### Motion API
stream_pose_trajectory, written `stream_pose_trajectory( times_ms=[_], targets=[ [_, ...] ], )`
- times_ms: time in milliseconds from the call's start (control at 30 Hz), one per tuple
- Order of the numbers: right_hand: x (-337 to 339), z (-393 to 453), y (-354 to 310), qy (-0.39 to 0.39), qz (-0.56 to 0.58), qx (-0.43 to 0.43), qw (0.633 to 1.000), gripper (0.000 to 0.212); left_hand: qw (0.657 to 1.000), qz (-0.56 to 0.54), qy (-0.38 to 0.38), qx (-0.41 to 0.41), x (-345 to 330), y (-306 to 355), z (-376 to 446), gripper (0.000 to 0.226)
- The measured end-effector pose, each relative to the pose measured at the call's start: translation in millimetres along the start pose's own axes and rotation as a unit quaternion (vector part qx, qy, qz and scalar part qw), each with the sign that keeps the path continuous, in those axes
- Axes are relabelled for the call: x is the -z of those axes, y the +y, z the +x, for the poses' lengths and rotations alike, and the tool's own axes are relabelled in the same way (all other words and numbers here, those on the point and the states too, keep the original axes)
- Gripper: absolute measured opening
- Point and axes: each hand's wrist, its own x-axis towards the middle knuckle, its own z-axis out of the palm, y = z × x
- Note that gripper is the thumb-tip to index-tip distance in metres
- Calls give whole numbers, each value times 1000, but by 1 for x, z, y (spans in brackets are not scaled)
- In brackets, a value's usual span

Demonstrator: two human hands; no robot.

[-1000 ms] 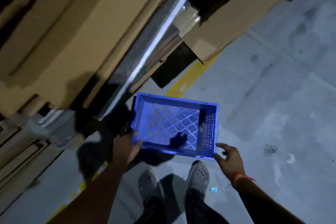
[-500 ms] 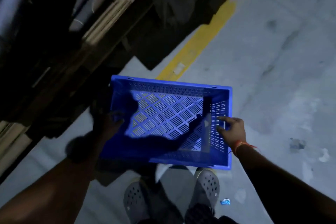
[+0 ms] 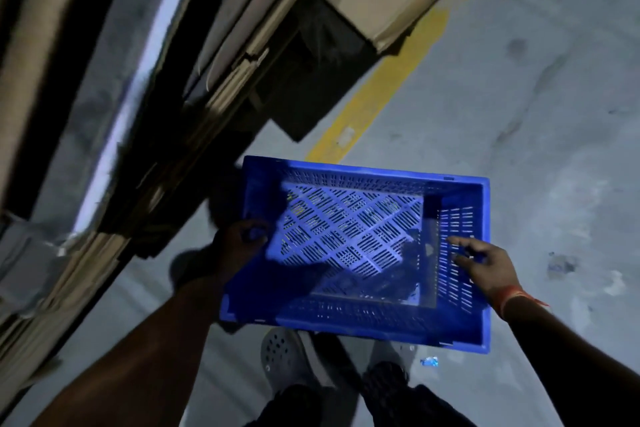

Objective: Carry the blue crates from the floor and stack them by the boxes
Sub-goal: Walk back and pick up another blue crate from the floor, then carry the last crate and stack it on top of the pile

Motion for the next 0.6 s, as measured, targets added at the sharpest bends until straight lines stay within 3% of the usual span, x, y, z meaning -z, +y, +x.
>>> stream_pose_trajectory(
  times_ms=[133, 267, 500, 600],
  targets=[
    [86, -77, -25, 10, 2, -1, 1000, 33, 998, -11, -43, -32, 13, 90, -67, 29],
    [181, -157, -50, 37, -21, -20, 999, 34, 996, 39, -57, -51, 34, 189, -130, 18],
    [344, -286, -97, 134, -17, -12, 991, 24, 987, 95, -52, -119, 44, 389, -228, 18],
    [400, -316, -101, 182, -21, -15, 983, 23, 981, 93, -74, -155, 31, 463, -247, 4]
  ],
)
